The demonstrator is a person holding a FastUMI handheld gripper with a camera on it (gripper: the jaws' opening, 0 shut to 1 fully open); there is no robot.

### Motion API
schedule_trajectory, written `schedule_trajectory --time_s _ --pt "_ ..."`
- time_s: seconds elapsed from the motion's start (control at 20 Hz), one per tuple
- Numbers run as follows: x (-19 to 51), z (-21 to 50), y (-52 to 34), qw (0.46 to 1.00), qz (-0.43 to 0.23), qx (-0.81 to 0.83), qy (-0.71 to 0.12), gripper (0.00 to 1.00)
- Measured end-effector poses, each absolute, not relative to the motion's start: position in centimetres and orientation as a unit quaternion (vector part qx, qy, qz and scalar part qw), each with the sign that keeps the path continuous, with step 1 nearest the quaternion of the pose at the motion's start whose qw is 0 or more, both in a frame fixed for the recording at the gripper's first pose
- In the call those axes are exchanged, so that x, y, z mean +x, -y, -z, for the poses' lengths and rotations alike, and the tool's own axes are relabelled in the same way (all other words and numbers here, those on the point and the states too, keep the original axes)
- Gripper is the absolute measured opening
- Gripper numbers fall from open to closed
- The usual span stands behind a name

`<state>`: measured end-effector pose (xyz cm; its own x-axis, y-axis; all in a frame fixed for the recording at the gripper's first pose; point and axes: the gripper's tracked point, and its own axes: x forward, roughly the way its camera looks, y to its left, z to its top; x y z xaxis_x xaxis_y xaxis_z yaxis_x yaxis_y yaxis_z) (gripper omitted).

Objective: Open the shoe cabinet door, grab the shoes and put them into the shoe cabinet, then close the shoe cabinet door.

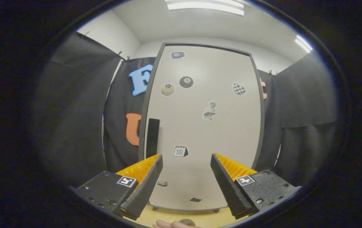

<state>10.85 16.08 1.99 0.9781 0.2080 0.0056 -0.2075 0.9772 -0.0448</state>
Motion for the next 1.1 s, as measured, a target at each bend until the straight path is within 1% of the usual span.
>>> schedule_trajectory --time_s 0.15,0.35,0.45,0.5,0.55,0.6,0.65,0.8,0.85,1.0,1.1 --pt "12.6 -1.3 -19.8 0.992 -0.124 -0.012 -0.004 0.98" --pt "15.5 -1.7 -21.9 0.993 -0.121 -0.008 0.011 0.98" --pt "16.3 -1.3 -22.7 0.992 -0.128 0.002 -0.003 0.97" --pt "16.6 -1.4 -23.1 0.991 -0.133 0.012 -0.008 0.95" --pt "17.1 -1.4 -23.1 0.991 -0.130 0.019 -0.019 0.92" --pt "17.8 -1.5 -23.2 0.991 -0.126 0.025 -0.025 0.83" --pt "18.8 -1.5 -23.8 0.991 -0.130 0.029 -0.031 0.77" --pt "19.5 -1.5 -24.3 0.989 -0.138 0.030 -0.050 0.40" --pt "19.5 -1.0 -23.9 0.989 -0.135 0.027 -0.055 0.38" --pt "18.6 -1.1 -23.8 0.985 -0.157 0.030 -0.066 0.32" --pt "17.5 -1.2 -23.6 0.982 -0.171 0.024 -0.071 0.30"
